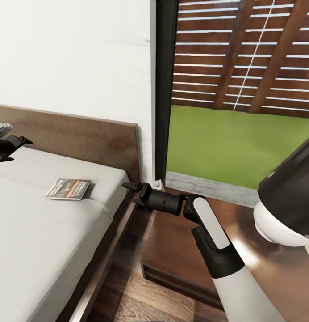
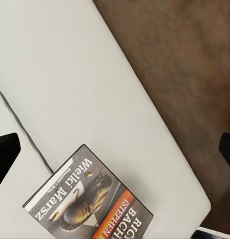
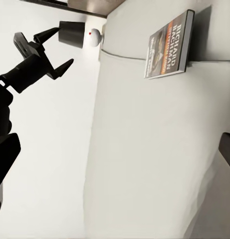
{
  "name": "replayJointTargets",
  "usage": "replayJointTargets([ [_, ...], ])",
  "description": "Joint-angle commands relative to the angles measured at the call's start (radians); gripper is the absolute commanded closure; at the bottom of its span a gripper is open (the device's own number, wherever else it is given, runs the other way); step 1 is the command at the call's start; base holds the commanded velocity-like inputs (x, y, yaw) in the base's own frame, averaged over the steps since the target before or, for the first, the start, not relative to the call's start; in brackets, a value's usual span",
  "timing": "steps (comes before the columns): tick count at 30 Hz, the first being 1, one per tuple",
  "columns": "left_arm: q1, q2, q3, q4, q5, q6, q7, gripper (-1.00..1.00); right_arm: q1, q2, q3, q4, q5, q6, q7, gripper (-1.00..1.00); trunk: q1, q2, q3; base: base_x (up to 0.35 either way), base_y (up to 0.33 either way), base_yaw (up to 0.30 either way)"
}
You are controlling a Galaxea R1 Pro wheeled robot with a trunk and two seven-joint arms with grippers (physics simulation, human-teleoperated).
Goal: In the bedroom, move the book from the bed onto either nightstand, and place the two sandals side by side next to the bed.
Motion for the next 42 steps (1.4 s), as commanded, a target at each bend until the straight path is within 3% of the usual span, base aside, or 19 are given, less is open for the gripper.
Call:
replayJointTargets([
  [1,-0.001,0.0,0.004,-0.001,0.011,0.004,0.01,-1.0,-0.001,0.0,-0.001,0.0,-0.011,0.001,-0.01,-1.0,-0.004,0.007,0.001,0.0,0.0,-0.062],
  [26,-0.001,0.011,0.004,0.0,0.004,-0.045,0.008,-1.0,-0.001,0.0,0.008,0.023,-0.009,0.001,-0.009,-1.0,-0.1,0.182,0.041,0.0,0.0,-0.056],
  [42,-0.001,0.02,0.005,0.001,0.006,-0.062,0.008,-1.0,0.0,0.002,0.017,0.076,-0.009,0.001,-0.009,-1.0,-0.161,0.294,0.071,0.0,0.0,0.048],
])
